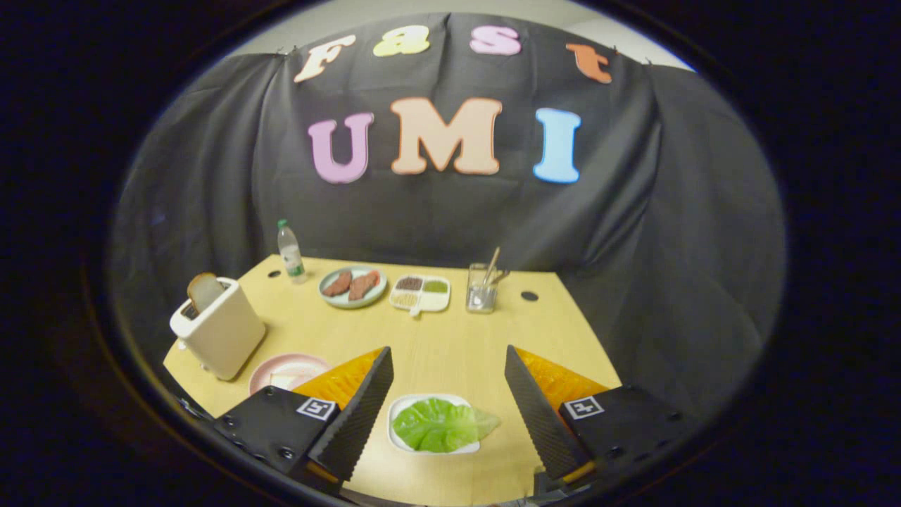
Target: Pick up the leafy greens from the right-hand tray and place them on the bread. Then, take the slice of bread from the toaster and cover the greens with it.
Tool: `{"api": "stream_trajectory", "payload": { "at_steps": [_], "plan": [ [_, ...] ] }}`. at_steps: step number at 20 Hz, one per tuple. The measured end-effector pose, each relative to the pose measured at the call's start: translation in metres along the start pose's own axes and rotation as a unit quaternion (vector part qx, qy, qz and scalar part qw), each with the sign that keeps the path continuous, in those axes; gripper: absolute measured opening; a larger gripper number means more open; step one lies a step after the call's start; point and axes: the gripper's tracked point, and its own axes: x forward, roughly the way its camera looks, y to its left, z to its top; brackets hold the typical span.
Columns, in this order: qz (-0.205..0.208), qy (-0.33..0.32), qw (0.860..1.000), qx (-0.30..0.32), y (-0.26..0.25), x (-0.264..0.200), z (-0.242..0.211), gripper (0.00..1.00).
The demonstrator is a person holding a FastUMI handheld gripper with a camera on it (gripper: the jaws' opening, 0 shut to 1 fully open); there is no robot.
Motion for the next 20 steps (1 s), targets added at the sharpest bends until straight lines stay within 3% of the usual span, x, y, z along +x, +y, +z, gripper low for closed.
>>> {"api": "stream_trajectory", "payload": {
  "at_steps": [6,15,20],
  "plan": [
    [0.039,0.122,0.992,0.002,-0.024,0.058,-0.064,1.0],
    [0.069,0.292,0.954,0.002,-0.049,0.116,-0.16,0.96],
    [0.081,0.34,0.936,0.03,-0.052,0.13,-0.188,0.84]
  ]
}}
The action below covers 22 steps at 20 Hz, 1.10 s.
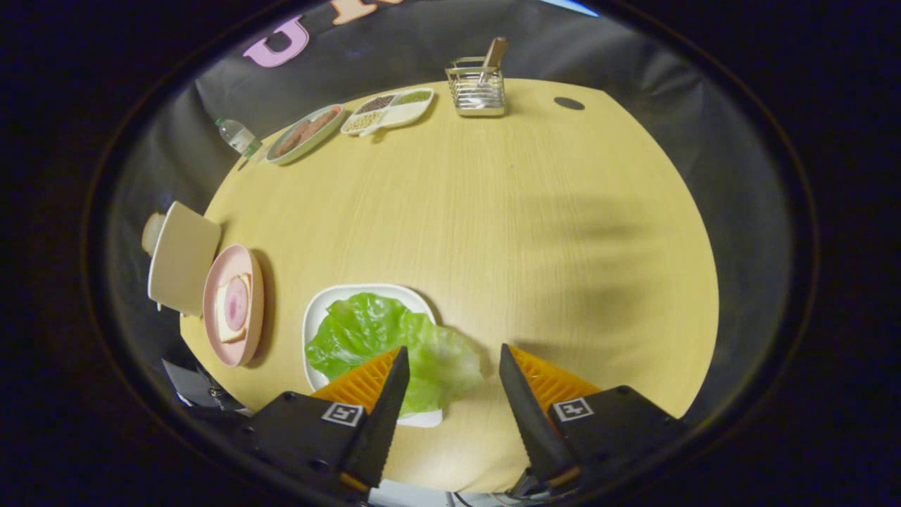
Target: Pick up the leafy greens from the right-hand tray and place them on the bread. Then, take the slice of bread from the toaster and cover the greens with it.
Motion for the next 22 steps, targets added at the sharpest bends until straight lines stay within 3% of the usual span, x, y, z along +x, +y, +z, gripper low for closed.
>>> {"api": "stream_trajectory", "payload": {
  "at_steps": [3,8,14,17,20,22],
  "plan": [
    [0.001,0.016,1.0,-0.013,-0.002,0.007,-0.006,0.77],
    [0.023,0.041,0.999,-0.024,0.013,0.017,-0.013,0.53],
    [0.012,0.038,0.999,-0.033,0.011,0.014,-0.013,0.28],
    [-0.015,0.031,0.999,-0.032,0.005,0.013,-0.013,0.15],
    [-0.022,0.033,0.998,-0.043,0.004,0.005,-0.017,0.12],
    [-0.008,0.025,0.999,-0.043,0.013,0.0,-0.015,0.04]
  ]
}}
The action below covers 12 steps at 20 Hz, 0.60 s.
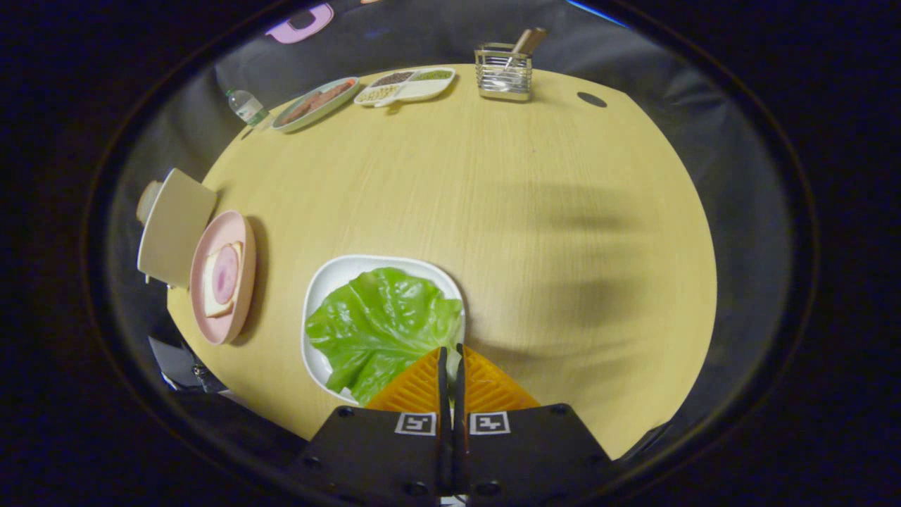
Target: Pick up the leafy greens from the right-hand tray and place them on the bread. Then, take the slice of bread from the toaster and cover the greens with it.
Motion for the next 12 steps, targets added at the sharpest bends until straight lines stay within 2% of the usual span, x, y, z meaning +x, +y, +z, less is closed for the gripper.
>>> {"api": "stream_trajectory", "payload": {
  "at_steps": [7,12],
  "plan": [
    [0.021,-0.026,0.999,0.026,0.023,-0.033,0.012,0.04],
    [0.061,-0.046,0.996,0.044,0.066,-0.077,0.023,0.04]
  ]
}}
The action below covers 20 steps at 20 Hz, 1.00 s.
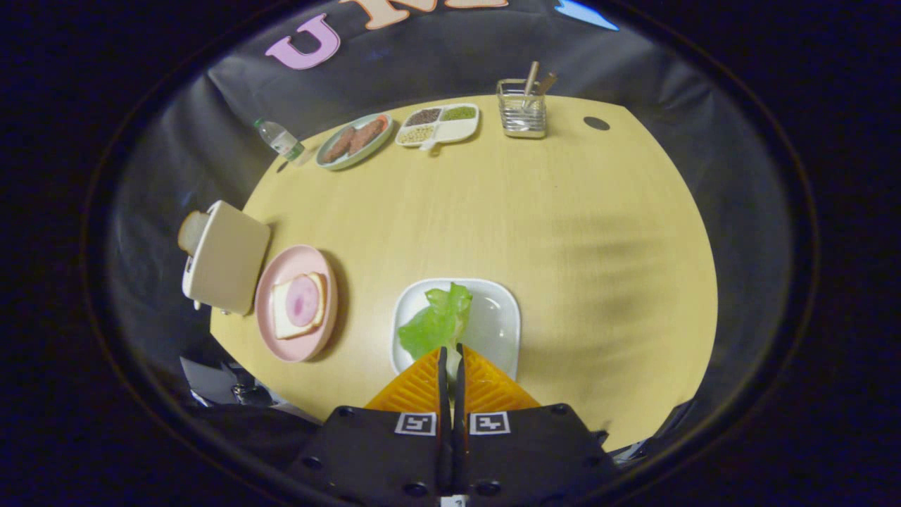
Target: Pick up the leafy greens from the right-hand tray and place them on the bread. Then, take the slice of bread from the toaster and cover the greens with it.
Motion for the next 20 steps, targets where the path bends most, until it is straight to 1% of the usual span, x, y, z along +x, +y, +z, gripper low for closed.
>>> {"api": "stream_trajectory", "payload": {
  "at_steps": [4,8,10,14,15,17,19,20],
  "plan": [
    [0.059,-0.013,0.998,0.008,0.067,-0.025,0.013,0.04],
    [0.134,0.002,0.991,0.01,0.148,-0.034,0.013,0.04],
    [0.179,0.009,0.984,0.008,0.19,-0.032,0.012,0.03],
    [0.251,0.035,0.967,0.039,0.259,-0.017,0.009,0.04],
    [0.257,0.043,0.964,0.042,0.269,-0.009,0.008,0.04],
    [0.253,0.059,0.965,0.036,0.278,0.013,0.002,0.04],
    [0.236,0.071,0.969,0.025,0.277,0.034,-0.004,0.04],
    [0.221,0.074,0.972,0.018,0.271,0.045,-0.005,0.04]
  ]
}}
